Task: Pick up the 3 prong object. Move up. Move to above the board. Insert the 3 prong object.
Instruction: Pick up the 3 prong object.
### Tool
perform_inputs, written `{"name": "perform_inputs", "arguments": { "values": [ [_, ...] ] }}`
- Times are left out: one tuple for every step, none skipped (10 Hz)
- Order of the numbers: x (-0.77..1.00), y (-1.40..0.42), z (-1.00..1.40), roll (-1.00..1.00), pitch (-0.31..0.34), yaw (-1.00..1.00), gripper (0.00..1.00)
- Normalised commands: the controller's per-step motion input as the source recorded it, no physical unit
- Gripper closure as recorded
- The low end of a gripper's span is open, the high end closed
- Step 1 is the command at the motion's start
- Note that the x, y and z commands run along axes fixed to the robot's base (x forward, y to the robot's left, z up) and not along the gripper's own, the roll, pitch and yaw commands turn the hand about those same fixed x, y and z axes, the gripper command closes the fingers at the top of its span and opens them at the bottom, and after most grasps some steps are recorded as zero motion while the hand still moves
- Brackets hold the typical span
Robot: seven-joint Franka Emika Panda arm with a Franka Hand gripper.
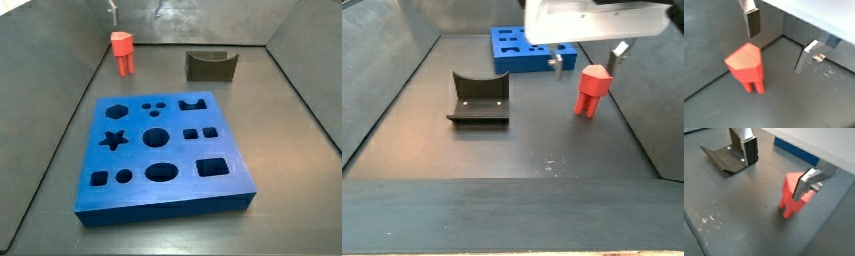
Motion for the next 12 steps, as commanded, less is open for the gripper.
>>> {"name": "perform_inputs", "arguments": {
  "values": [
    [-0.39, 0.0, -0.09, 0.0, -0.051, 0.13, 0.0],
    [-0.2, -0.03, -0.18, -0.07, -0.183, 0.17, 0.0],
    [-0.08, -0.07, -0.22, -0.02, -0.254, 0.29, 0.0],
    [-0.01, -0.11, -0.25, 0.0, -0.214, 0.32, 0.0],
    [0.0, -0.14, -0.21, 0.0, -0.183, 0.33, 0.0],
    [-0.04, -0.18, -0.19, 0.0, -0.129, 0.33, 0.0],
    [-0.01, -0.21, -0.18, 0.0, -0.109, 0.32, 0.0],
    [0.0, -0.26, -0.19, 0.0, -0.134, 0.29, 0.0],
    [0.0, -0.25, -0.22, 0.0, -0.194, 0.23, 0.0],
    [0.0, -0.16, -0.32, -0.03, -0.177, 0.1, 0.0],
    [0.0, -0.12, -0.49, 0.0, -0.191, 0.03, 0.0],
    [0.0, -0.06, -0.63, 0.0, -0.203, 0.01, 0.0]
  ]
}}
